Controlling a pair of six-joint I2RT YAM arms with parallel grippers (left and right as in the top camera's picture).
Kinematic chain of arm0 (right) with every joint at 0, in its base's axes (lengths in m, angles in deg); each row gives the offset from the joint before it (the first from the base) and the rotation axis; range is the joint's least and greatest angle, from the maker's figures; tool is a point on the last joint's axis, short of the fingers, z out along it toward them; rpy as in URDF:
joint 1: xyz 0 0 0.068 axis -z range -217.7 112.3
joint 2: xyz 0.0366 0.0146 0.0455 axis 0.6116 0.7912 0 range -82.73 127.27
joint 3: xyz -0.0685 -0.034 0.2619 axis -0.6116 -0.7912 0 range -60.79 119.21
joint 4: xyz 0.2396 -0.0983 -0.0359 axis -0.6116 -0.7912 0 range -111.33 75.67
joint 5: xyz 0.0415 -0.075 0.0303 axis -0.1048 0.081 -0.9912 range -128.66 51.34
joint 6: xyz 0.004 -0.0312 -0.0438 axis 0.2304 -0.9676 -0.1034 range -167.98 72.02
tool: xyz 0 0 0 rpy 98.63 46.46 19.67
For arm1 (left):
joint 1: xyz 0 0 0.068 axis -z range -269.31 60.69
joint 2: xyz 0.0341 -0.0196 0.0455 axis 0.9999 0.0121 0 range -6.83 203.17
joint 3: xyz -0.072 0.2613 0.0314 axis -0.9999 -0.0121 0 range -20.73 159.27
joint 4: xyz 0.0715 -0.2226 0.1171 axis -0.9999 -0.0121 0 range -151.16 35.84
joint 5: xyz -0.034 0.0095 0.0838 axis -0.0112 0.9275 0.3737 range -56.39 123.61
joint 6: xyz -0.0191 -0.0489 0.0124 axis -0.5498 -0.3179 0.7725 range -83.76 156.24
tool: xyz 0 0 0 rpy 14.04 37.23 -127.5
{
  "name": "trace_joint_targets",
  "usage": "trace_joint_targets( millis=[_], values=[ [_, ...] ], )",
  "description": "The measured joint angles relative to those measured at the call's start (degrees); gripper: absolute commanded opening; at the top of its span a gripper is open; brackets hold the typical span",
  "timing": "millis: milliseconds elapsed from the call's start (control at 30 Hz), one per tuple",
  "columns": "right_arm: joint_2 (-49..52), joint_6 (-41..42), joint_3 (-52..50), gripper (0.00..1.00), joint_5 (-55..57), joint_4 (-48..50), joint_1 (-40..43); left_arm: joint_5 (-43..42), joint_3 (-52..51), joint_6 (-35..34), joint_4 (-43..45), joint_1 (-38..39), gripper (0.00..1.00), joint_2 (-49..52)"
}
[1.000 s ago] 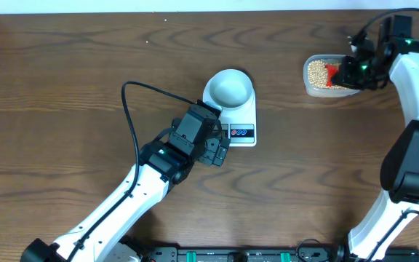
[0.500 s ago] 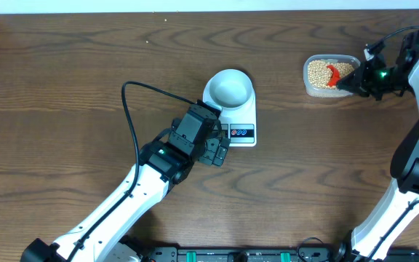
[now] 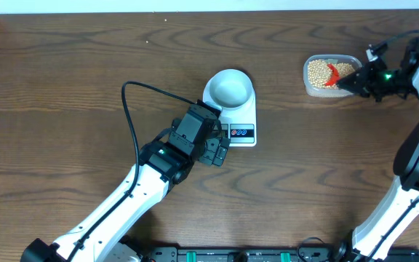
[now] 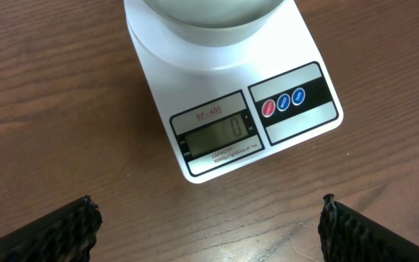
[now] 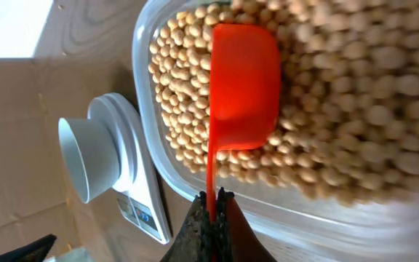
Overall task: Scoop item into bowl and weigh 50g on scale
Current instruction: 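Drag the scoop through the chickpeas with the right gripper to fill it, then lift the filled scoop and carry it left over the grey bowl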
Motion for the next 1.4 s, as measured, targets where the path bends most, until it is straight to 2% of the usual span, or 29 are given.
trace_joint_targets(
  millis=[1067,1400],
  values=[
    [0.2,-7.0,0.0,0.01,-11.2,-4.3,7.6,0.0,0.0,0.0,0.0,0.0,0.98,0.0],
    [0.2,-11.5,0.0,0.01,-16.3,-8.6,9.5,0.0,0.0,0.0,0.0,0.0,0.98,0.0]
  ],
)
